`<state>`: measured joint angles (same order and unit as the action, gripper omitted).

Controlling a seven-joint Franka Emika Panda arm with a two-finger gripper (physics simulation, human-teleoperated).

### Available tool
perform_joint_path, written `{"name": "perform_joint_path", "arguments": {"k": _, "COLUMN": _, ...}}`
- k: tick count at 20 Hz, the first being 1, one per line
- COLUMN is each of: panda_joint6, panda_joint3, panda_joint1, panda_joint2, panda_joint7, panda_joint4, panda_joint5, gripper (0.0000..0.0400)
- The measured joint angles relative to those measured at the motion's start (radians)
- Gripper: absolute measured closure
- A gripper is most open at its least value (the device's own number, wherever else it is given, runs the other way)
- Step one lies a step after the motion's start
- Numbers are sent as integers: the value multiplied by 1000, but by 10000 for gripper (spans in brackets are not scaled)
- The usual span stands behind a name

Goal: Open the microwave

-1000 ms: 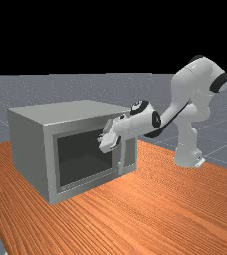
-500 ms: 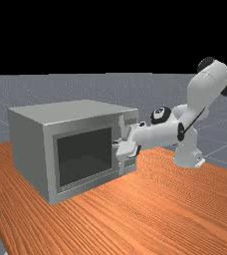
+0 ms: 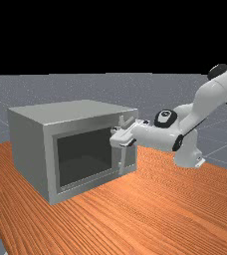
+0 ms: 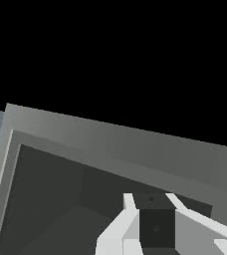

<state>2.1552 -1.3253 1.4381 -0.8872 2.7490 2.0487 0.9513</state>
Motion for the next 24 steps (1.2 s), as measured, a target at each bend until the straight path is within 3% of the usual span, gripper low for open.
{"name": "perform_joint_path", "arguments": {"k": 3, "panda_joint6": -19, "panda_joint3": -12, "panda_joint1": 18, "panda_joint2": -16, "panda_joint7": 3, "panda_joint4": 22, "panda_joint5": 8, "gripper": 400}}
{"name": "perform_joint_path", "arguments": {"k": 5, "panda_joint6": -112, "panda_joint3": 12, "panda_joint1": 6, "panda_joint2": -45, "panda_joint7": -143, "panda_joint4": 19, "panda_joint5": 16, "gripper": 400}}
{"name": "perform_joint_path", "arguments": {"k": 7, "panda_joint6": -65, "panda_joint3": -6, "panda_joint1": 37, "panda_joint2": -11, "panda_joint7": -111, "panda_joint4": 67, "panda_joint5": 27, "gripper": 400}}
{"name": "perform_joint_path", "arguments": {"k": 10, "panda_joint6": -109, "panda_joint3": 10, "panda_joint1": 41, "panda_joint2": -17, "panda_joint7": -185, "panda_joint4": 92, "panda_joint5": 27, "gripper": 400}}
{"name": "perform_joint_path", "arguments": {"k": 11, "panda_joint6": -114, "panda_joint3": 11, "panda_joint1": 45, "panda_joint2": -9, "panda_joint7": -186, "panda_joint4": 102, "panda_joint5": 18, "gripper": 400}}
{"name": "perform_joint_path", "arguments": {"k": 12, "panda_joint6": -156, "panda_joint3": 36, "panda_joint1": 25, "panda_joint2": 49, "panda_joint7": -293, "panda_joint4": 89, "panda_joint5": -51, "gripper": 400}}
{"name": "perform_joint_path", "arguments": {"k": 15, "panda_joint6": -180, "panda_joint3": 39, "panda_joint1": 27, "panda_joint2": 86, "panda_joint7": -330, "panda_joint4": 105, "panda_joint5": -89, "gripper": 400}}
{"name": "perform_joint_path", "arguments": {"k": 17, "panda_joint6": -230, "panda_joint3": 49, "panda_joint1": 8, "panda_joint2": 138, "panda_joint7": -407, "panda_joint4": 84, "panda_joint5": -161, "gripper": 400}}
{"name": "perform_joint_path", "arguments": {"k": 19, "panda_joint6": -196, "panda_joint3": 15, "panda_joint1": 46, "panda_joint2": 148, "panda_joint7": -355, "panda_joint4": 125, "panda_joint5": -126, "gripper": 400}}
{"name": "perform_joint_path", "arguments": {"k": 20, "panda_joint6": -338, "panda_joint3": 50, "panda_joint1": -19, "panda_joint2": 76, "panda_joint7": -382, "panda_joint4": 36, "panda_joint5": -197, "gripper": 400}}
{"name": "perform_joint_path", "arguments": {"k": 21, "panda_joint6": -335, "panda_joint3": 34, "panda_joint1": 3, "panda_joint2": 86, "panda_joint7": -380, "panda_joint4": 62, "panda_joint5": -186, "gripper": 400}}
{"name": "perform_joint_path", "arguments": {"k": 23, "panda_joint6": -397, "panda_joint3": 25, "panda_joint1": 1, "panda_joint2": 148, "panda_joint7": -478, "panda_joint4": 54, "panda_joint5": -242, "gripper": 400}}
{"name": "perform_joint_path", "arguments": {"k": 24, "panda_joint6": -372, "panda_joint3": -10, "panda_joint1": 41, "panda_joint2": 176, "panda_joint7": -456, "panda_joint4": 91, "panda_joint5": -224, "gripper": 400}}
